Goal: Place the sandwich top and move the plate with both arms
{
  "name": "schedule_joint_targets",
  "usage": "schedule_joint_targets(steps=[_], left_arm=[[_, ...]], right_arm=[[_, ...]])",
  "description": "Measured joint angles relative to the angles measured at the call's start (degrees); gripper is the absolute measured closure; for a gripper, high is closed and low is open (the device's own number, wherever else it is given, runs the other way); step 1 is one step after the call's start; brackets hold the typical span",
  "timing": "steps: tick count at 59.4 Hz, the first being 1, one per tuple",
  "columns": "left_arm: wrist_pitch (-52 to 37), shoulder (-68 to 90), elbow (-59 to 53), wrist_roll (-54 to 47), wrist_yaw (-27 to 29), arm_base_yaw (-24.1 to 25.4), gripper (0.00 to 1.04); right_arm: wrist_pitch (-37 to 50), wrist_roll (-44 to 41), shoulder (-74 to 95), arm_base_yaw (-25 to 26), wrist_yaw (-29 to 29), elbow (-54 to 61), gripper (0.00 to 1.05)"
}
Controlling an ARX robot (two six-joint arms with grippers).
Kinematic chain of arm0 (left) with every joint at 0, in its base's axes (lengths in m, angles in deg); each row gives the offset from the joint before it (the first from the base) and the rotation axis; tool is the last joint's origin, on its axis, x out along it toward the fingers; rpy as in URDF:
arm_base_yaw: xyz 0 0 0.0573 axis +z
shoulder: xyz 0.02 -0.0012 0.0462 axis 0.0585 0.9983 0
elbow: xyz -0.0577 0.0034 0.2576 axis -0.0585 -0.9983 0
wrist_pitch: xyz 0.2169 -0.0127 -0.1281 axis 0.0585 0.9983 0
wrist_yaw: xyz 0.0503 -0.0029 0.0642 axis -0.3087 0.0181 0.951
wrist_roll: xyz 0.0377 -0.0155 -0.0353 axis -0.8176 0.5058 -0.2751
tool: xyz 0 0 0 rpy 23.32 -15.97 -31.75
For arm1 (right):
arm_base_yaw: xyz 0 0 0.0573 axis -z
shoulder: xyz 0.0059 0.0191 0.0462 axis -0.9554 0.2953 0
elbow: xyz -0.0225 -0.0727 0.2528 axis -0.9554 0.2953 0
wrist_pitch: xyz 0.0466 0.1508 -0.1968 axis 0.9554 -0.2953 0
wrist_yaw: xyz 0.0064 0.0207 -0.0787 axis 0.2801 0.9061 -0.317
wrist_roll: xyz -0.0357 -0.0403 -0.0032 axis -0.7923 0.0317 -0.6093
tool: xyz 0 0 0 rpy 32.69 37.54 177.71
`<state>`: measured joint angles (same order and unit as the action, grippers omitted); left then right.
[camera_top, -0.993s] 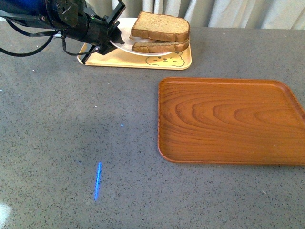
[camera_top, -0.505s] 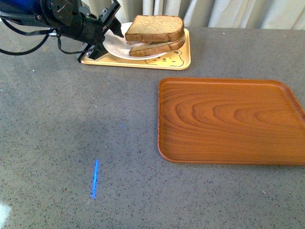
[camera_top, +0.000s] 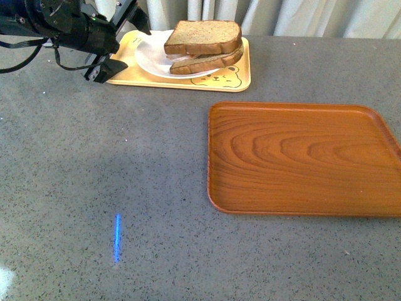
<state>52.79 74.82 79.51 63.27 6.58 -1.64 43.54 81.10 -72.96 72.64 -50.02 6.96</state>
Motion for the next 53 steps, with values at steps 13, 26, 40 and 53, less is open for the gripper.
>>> schedule_joint_targets(steps=[13, 26, 40, 53], left_arm=[[-10.8, -6.7, -11.9, 2.9, 0.7, 1.4, 0.09], [-24.5, -19.6, -28.8, 4.0, 2.3, 1.8, 0.09], [-31.0, -27.8, -41.9, 2.8, 2.7, 0.8, 0.09], [-53.9, -31.8, -56.6, -27.2, 24.4, 0.2, 0.38]], right_arm=[[0.0, 0.0, 0.0, 0.0, 0.0, 0.0, 0.09], [0.0, 0.0, 0.0, 0.0, 0.0, 0.0, 0.09], [0.0, 0.0, 0.0, 0.0, 0.0, 0.0, 0.09], [0.0, 0.0, 0.0, 0.0, 0.0, 0.0, 0.09]])
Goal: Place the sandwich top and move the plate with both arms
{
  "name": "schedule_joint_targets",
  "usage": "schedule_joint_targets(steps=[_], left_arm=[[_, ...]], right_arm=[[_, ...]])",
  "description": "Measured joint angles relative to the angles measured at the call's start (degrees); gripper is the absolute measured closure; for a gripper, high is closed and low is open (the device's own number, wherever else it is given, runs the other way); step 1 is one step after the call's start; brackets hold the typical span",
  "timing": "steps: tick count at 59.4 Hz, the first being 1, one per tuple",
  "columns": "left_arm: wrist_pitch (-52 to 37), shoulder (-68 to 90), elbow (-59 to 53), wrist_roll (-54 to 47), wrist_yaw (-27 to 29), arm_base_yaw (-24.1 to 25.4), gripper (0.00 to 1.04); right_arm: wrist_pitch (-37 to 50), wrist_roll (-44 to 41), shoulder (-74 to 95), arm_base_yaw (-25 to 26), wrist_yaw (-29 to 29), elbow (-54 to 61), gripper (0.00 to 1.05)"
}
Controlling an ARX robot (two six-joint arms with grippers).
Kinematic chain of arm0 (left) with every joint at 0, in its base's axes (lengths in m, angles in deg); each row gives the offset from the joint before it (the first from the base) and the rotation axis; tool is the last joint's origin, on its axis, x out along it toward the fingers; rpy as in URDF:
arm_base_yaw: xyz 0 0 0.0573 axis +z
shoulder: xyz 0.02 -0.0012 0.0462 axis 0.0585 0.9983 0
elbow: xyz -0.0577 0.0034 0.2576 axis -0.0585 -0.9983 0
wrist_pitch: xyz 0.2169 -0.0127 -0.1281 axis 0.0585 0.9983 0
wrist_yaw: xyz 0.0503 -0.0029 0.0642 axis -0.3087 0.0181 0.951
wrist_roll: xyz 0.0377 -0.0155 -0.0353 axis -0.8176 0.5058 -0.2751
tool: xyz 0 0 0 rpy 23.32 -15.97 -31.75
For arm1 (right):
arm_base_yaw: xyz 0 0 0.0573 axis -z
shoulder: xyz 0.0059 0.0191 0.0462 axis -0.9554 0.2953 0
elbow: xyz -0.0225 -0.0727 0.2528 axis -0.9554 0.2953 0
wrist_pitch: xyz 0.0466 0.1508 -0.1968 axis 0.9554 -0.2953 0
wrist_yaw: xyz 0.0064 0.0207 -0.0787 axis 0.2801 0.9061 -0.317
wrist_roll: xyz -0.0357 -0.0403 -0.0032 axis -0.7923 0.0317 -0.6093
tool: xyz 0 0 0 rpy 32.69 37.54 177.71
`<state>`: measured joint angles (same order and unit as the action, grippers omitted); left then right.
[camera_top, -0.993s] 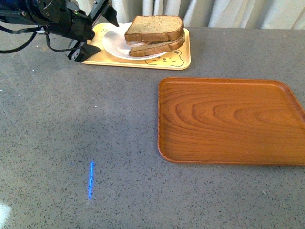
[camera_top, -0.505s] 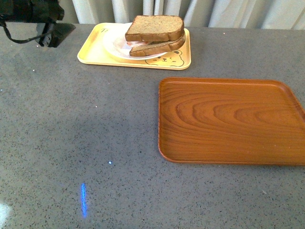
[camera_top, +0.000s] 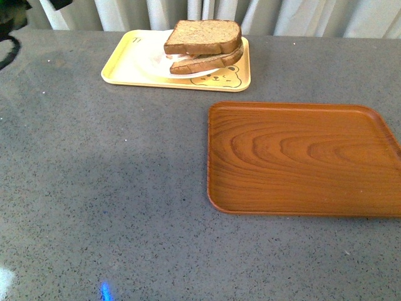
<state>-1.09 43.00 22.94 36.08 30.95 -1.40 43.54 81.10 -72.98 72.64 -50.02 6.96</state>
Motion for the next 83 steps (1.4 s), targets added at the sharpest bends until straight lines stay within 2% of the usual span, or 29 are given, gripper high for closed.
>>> schedule_joint_targets(steps=[3, 10, 23, 27, 46, 83], left_arm=[[-2.7, -3.4, -4.9, -8.2, 0.1, 0.3, 0.47], [-5.7, -10.6, -14.1, -16.0, -0.1, 0.9, 0.67], [-7.6, -20.7, -28.1, -19.8, -1.0, 1.8, 1.04], [-6.1, -25.8, -32.4, -20.2, -3.6, 3.2, 1.03], [-1.9, -42.1, -43.7, -20.5, -3.7, 4.7, 1.03], [15.6, -69.5, -53.7, -20.6, -3.7, 4.7, 1.03]], right_arm=[[0.0, 0.0, 0.0, 0.0, 0.0, 0.0, 0.09], [0.0, 0.0, 0.0, 0.0, 0.0, 0.0, 0.09], [0.0, 0.0, 0.0, 0.0, 0.0, 0.0, 0.09], [0.0, 0.0, 0.0, 0.0, 0.0, 0.0, 0.09], [0.0, 0.0, 0.0, 0.0, 0.0, 0.0, 0.09], [0.0, 0.0, 0.0, 0.0, 0.0, 0.0, 0.09]])
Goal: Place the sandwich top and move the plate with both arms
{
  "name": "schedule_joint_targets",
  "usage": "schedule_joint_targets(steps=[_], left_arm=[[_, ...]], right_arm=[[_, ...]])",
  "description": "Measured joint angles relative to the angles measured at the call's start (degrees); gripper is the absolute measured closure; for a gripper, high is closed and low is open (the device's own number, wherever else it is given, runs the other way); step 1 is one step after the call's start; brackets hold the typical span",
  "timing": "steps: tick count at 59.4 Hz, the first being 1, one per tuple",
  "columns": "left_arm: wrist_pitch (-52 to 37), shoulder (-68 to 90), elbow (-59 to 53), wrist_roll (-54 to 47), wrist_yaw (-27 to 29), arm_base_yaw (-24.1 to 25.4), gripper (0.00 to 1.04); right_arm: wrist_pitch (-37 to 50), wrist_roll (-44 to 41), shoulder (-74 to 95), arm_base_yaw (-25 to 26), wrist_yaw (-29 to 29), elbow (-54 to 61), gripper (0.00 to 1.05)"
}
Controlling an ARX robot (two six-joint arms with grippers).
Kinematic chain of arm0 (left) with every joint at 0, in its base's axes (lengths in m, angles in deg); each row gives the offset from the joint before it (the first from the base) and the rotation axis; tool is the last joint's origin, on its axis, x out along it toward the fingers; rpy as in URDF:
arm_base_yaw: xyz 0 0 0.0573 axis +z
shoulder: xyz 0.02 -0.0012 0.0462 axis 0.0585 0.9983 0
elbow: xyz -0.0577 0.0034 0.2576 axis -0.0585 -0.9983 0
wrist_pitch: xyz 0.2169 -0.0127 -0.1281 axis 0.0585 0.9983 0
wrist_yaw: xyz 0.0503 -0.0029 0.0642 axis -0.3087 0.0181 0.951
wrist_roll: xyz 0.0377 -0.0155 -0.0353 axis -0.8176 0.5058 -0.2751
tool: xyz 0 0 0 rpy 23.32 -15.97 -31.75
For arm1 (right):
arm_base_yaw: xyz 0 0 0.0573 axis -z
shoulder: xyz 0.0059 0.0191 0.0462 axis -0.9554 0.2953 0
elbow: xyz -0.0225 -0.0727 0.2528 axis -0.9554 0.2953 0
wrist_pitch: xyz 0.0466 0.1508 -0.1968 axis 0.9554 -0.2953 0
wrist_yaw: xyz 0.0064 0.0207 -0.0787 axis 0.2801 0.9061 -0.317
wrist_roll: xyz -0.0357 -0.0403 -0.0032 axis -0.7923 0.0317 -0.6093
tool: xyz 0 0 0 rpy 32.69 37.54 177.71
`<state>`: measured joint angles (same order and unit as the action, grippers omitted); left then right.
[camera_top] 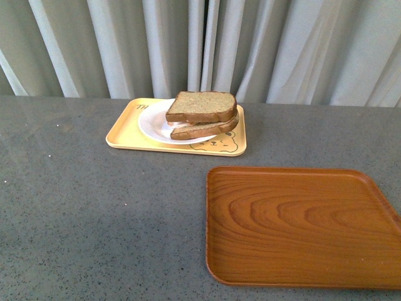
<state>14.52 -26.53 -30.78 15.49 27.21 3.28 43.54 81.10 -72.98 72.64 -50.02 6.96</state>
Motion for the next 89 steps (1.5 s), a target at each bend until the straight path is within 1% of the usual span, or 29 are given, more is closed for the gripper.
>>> schedule_joint_targets(steps=[20, 30, 39, 60, 78, 81, 82, 89], left_arm=[[12.0, -14.1, -1.4, 0.0, 0.0, 0.0, 1.03], [19.6, -22.4, -1.4, 0.0, 0.0, 0.0, 1.03], [24.3, -27.2, -1.4, 0.0, 0.0, 0.0, 1.03], [32.9, -36.1, -1.4, 0.0, 0.0, 0.0, 1.03], [37.7, -40.8, -1.4, 0.0, 0.0, 0.0, 1.03], [45.7, -46.8, -1.4, 0.0, 0.0, 0.0, 1.03], [46.8, -48.0, -1.4, 0.0, 0.0, 0.0, 1.03], [47.7, -49.8, -1.4, 0.0, 0.0, 0.0, 1.03]], right_arm=[[0.0, 0.0, 0.0, 0.0, 0.0, 0.0, 0.09], [0.0, 0.0, 0.0, 0.0, 0.0, 0.0, 0.09], [0.0, 0.0, 0.0, 0.0, 0.0, 0.0, 0.09], [0.0, 0.0, 0.0, 0.0, 0.0, 0.0, 0.09], [0.0, 0.0, 0.0, 0.0, 0.0, 0.0, 0.09], [0.0, 0.0, 0.0, 0.0, 0.0, 0.0, 0.09], [0.0, 0.0, 0.0, 0.0, 0.0, 0.0, 0.09], [0.0, 0.0, 0.0, 0.0, 0.0, 0.0, 0.09]])
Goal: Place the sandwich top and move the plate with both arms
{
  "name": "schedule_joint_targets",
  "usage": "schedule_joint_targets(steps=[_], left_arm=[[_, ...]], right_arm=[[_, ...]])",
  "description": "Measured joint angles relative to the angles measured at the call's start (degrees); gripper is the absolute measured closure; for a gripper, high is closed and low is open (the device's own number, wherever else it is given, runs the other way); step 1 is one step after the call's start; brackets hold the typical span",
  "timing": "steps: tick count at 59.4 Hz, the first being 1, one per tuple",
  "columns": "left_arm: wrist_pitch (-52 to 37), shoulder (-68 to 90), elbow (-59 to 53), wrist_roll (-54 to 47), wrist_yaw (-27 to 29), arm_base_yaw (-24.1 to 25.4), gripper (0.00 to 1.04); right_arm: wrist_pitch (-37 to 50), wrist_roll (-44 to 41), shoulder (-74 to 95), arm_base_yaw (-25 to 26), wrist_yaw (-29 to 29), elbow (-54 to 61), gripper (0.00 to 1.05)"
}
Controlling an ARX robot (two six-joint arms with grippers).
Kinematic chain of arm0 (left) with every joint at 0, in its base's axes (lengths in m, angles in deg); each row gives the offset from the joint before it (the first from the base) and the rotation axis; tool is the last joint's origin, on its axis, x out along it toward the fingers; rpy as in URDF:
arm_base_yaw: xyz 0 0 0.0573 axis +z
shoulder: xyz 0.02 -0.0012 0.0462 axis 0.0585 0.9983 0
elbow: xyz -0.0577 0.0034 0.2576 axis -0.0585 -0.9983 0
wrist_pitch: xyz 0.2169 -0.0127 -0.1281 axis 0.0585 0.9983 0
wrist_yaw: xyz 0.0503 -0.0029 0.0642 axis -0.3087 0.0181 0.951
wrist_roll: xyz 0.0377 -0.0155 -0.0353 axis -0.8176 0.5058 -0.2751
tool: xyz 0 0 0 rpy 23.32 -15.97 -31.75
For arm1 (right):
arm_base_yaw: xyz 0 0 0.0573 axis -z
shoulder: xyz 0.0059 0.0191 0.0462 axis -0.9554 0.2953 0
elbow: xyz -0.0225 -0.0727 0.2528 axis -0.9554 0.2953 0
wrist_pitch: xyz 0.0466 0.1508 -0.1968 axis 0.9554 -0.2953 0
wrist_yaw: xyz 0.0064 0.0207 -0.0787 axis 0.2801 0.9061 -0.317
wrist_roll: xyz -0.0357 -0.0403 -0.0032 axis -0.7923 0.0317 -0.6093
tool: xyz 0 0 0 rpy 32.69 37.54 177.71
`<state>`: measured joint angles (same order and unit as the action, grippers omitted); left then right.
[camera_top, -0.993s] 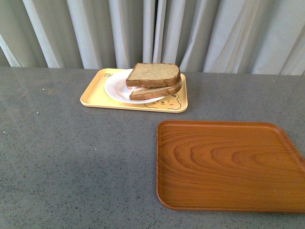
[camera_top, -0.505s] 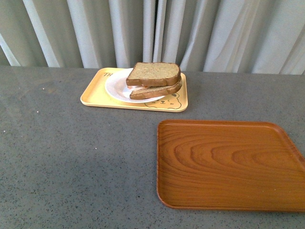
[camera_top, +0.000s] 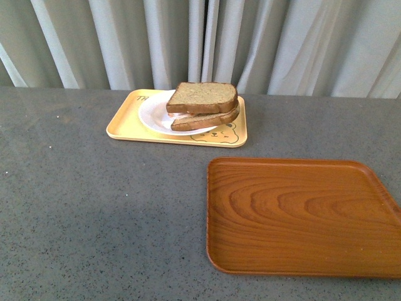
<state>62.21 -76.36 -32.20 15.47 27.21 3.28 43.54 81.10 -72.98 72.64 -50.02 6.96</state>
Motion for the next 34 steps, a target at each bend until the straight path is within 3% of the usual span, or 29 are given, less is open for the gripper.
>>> schedule_joint_targets(steps=[14, 34], left_arm=[[0.1, -0.1, 0.0, 0.0, 0.0, 0.0, 1.00], [0.1, -0.1, 0.0, 0.0, 0.0, 0.0, 0.36]], right_arm=[[0.0, 0.0, 0.0, 0.0, 0.0, 0.0, 0.09], [0.0, 0.0, 0.0, 0.0, 0.0, 0.0, 0.09]])
